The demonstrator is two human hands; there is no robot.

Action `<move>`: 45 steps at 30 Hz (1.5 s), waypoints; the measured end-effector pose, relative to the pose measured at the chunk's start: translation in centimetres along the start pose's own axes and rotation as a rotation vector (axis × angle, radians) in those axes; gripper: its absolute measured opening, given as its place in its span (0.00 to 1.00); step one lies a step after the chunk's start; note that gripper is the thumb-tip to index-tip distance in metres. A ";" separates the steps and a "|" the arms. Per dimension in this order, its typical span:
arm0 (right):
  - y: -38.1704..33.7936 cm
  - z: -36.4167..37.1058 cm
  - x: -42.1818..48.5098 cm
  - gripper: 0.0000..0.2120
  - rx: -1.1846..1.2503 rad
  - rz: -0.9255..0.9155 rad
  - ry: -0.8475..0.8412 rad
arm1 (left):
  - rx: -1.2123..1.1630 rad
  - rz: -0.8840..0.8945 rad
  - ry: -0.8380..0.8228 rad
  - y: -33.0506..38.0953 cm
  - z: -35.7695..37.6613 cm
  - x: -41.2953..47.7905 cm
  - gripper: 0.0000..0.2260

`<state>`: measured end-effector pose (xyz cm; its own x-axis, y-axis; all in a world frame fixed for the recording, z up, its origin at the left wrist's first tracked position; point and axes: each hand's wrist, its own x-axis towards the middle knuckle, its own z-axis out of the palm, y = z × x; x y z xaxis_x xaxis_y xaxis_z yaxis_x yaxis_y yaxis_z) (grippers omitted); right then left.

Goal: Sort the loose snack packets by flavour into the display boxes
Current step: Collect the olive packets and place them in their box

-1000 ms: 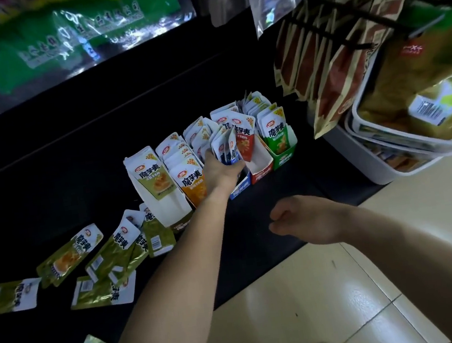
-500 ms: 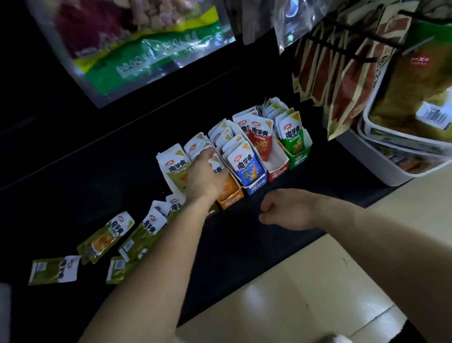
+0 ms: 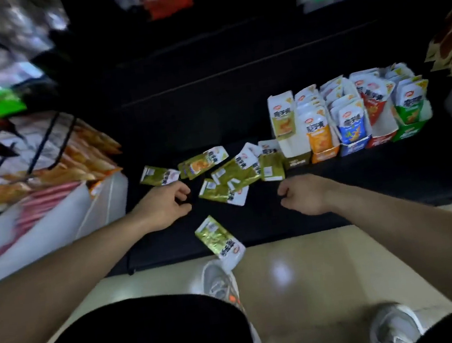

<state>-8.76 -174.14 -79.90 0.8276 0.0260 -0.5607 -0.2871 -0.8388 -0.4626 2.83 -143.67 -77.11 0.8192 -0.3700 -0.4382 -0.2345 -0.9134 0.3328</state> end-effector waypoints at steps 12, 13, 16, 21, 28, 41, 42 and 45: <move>-8.4 19.2 10.1 0.27 -0.117 0.059 0.175 | -0.247 -0.167 -0.001 -8.9 9.2 1.6 0.14; -8.3 19.9 10.5 0.29 -0.144 0.067 0.228 | -0.274 -0.174 0.000 -8.9 9.8 2.1 0.14; -7.6 21.1 11.5 0.28 -0.176 0.052 0.282 | -0.337 -0.170 0.012 -8.6 11.4 3.8 0.16; -6.0 19.1 11.7 0.17 0.021 -0.062 0.246 | -0.454 -0.057 0.009 -7.2 13.0 6.8 0.16; -2.6 13.6 14.3 0.15 -0.025 -0.294 0.702 | -0.789 0.019 0.077 -3.6 11.5 11.1 0.13; 2.4 15.3 17.0 0.12 0.003 -0.453 0.472 | -0.171 -0.029 0.190 -3.8 16.9 11.9 0.30; 2.0 15.0 17.2 0.11 0.035 -0.462 0.483 | -0.096 -0.030 0.168 -3.4 16.7 12.0 0.30; 1.5 12.7 18.3 0.13 0.110 -0.383 0.600 | -0.053 0.000 0.152 -2.7 16.7 11.9 0.22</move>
<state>-0.13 -168.03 -99.59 0.9932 -0.0225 0.1143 0.0556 -0.7702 -0.6354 4.51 -148.44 -97.20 0.8899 -0.3362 -0.3083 -0.2099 -0.9018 0.3777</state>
